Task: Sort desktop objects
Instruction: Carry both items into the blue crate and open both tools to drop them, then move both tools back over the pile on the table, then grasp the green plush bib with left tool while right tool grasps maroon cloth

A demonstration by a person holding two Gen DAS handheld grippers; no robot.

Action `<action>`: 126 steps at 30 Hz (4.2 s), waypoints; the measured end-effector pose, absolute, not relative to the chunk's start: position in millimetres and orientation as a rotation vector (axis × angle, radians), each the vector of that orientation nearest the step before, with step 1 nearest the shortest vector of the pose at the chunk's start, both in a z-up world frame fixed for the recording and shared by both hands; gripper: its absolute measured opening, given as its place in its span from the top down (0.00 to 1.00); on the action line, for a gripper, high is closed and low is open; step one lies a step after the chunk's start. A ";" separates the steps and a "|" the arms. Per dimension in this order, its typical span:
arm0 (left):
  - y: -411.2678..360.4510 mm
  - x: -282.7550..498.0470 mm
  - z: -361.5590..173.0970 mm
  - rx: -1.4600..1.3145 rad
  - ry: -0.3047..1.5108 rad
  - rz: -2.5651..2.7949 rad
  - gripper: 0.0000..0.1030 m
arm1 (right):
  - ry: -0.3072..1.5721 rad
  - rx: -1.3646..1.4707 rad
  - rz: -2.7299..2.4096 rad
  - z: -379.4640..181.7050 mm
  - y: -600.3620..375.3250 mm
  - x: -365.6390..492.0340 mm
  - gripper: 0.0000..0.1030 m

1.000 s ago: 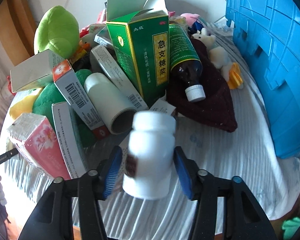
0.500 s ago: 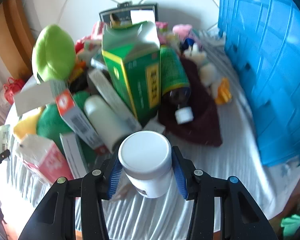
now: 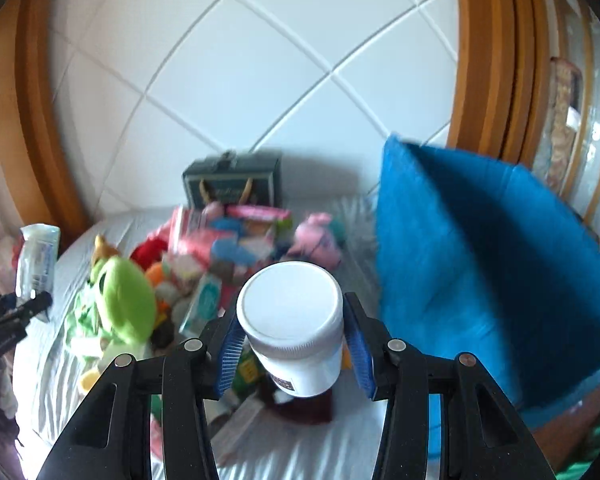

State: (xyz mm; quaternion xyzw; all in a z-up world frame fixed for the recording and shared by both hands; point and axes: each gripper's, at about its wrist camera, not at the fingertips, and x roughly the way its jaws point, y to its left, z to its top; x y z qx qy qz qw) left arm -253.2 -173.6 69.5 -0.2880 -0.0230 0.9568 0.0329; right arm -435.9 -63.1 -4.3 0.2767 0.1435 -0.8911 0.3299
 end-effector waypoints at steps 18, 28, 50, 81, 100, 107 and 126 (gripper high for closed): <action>301.9 -449.1 106.0 -1.297 0.058 2.421 0.52 | 0.935 1.015 -2.079 26.8 59.1 -757.1 0.55; 382.1 -484.7 -55.6 -2.001 0.220 2.030 0.51 | 0.996 1.643 -1.695 -135.3 90.1 -838.0 0.55; 395.6 -426.3 -119.4 -2.227 0.556 1.802 0.09 | 1.241 1.884 -1.387 -227.7 114.2 -801.2 0.09; -8.1 -281.0 198.9 -1.278 -0.035 3.039 0.08 | 0.615 0.997 -1.725 100.8 -6.4 -638.7 0.00; -300.0 -169.3 -1.9 -1.633 -0.231 3.168 0.08 | 0.683 0.945 -1.753 -48.0 -95.5 -460.5 0.00; -364.5 -183.3 -81.3 -1.788 -0.376 3.131 0.08 | 0.766 1.075 -1.806 -136.0 -94.7 -483.9 0.00; -434.5 -266.6 -215.9 -2.150 -0.447 2.902 0.24 | 0.762 1.307 -1.765 -239.0 -80.7 -517.3 0.09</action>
